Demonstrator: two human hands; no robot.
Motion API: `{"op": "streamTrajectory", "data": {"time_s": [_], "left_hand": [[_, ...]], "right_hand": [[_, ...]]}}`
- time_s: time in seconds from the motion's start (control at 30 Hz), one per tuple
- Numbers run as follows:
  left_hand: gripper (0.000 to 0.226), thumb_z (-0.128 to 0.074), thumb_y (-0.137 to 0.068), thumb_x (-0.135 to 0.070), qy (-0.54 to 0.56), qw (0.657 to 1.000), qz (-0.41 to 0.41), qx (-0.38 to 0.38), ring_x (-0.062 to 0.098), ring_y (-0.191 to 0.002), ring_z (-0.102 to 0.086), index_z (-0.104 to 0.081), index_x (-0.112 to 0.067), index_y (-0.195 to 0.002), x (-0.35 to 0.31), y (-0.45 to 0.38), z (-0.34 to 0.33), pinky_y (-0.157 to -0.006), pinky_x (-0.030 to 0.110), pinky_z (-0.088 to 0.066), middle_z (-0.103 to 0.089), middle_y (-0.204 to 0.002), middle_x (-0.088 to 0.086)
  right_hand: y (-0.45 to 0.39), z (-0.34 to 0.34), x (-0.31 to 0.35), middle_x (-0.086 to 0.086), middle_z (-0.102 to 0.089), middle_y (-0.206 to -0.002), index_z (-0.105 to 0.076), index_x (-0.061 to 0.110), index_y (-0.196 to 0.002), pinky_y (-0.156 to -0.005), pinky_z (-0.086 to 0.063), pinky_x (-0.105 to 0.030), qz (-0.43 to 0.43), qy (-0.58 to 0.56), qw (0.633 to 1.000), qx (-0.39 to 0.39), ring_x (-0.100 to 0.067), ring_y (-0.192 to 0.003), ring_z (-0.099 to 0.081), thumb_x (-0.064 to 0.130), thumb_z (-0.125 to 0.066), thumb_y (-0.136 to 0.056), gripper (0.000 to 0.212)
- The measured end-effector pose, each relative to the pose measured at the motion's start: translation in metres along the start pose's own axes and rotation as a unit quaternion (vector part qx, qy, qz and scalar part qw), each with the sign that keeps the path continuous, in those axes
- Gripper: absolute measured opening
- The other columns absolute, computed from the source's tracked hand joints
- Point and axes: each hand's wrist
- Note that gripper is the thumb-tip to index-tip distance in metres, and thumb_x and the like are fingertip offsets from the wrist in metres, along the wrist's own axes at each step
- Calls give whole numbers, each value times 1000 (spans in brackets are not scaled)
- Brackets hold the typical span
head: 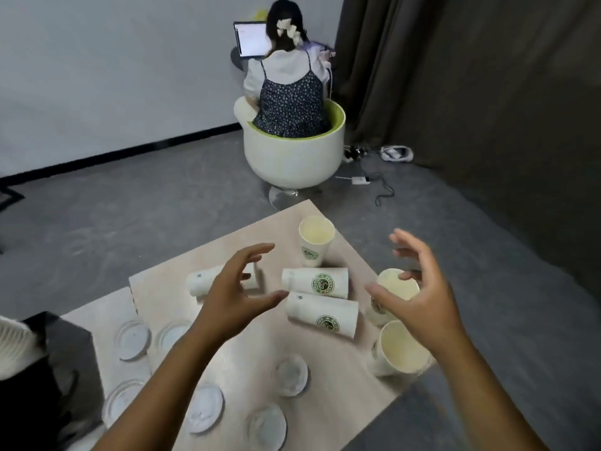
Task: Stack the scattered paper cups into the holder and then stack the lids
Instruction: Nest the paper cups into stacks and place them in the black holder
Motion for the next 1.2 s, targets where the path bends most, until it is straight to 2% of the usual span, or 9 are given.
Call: {"op": "streamTrajectory", "data": {"time_s": [0.07,0.2,0.3,0.37,0.53,0.67,0.8,0.97,1.2], "left_hand": [[74,-92,-77,-25,-7,1000,3,29,0,-133,-53,-53,-40,-139,4,-12,-30,-102,27,-48,-56,-143,-26],[75,-93,-75,-25,6,996,26,85,4,-133,-54,-54,-42,-137,9,-18,-98,-103,31,-49,-59,-139,-24],[77,-94,-73,-26,19,992,40,120,3,-134,-53,-55,-43,-137,4,-20,-143,-105,31,-47,-59,-139,-24],[79,-95,-72,-26,21,989,47,141,2,-134,-52,-55,-41,-138,0,-19,-164,-105,27,-46,-58,-139,-25],[80,-96,-71,-27,14,986,61,156,7,-135,-51,-55,-42,-138,2,-6,-180,-104,29,-46,-57,-142,-23],[78,-95,-72,-30,-6,986,81,146,6,-134,-52,-56,-43,-138,11,0,-172,-104,29,-47,-57,-142,-25],[76,-95,-73,-29,-25,986,84,143,5,-132,-52,-56,-43,-137,21,-9,-164,-105,36,-48,-56,-141,-28],[77,-95,-71,-30,-26,985,87,147,3,-135,-51,-57,-42,-137,31,-22,-164,-107,44,-49,-56,-143,-26],[82,-97,-69,-30,4,984,55,168,9,-136,-52,-56,-38,-140,11,-2,-158,-105,39,-51,-56,-145,-21]], "right_hand": [[-7,27,-26,23,-49,-145,-46,40,-146,-101,-45,-32,-10,49,999,9,0,-134,-47,26,-93,-71,90],[-9,53,-85,47,-34,-134,-40,44,-148,-113,-39,-36,-56,99,993,40,-8,-140,-38,38,-93,-67,97],[-12,54,-128,33,-36,-140,-35,40,-154,-115,-39,-41,-97,100,987,75,-9,-144,-34,55,-91,-63,108],[-14,50,-149,22,-37,-147,-35,37,-154,-115,-42,-44,-117,95,984,93,-11,-144,-34,51,-94,-64,109],[-19,36,-172,20,-42,-141,-43,32,-149,-106,-40,-28,-122,81,984,97,-10,-139,-39,38,-95,-66,98],[-24,38,-163,17,-51,-130,-52,29,-138,-101,-48,-32,-110,79,989,65,-12,-128,-52,36,-98,-62,89],[-22,85,-112,6,-59,-135,-54,24,-137,-96,-47,-21,-50,40,998,-13,-6,-122,-57,40,-98,-60,90],[14,136,-34,3,-60,-140,-52,27,-138,-102,-49,-39,16,-19,999,44,-25,-130,-58,42,-91,-62,87],[44,95,-57,20,-56,-132,-54,29,-133,-95,-44,-13,7,45,993,105,-11,-125,-57,42,-93,-60,83]]}}
Point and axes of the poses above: each hand's wrist, its own y-axis away from the middle knuckle, its own z-axis out of the back of the hand, x = y × z
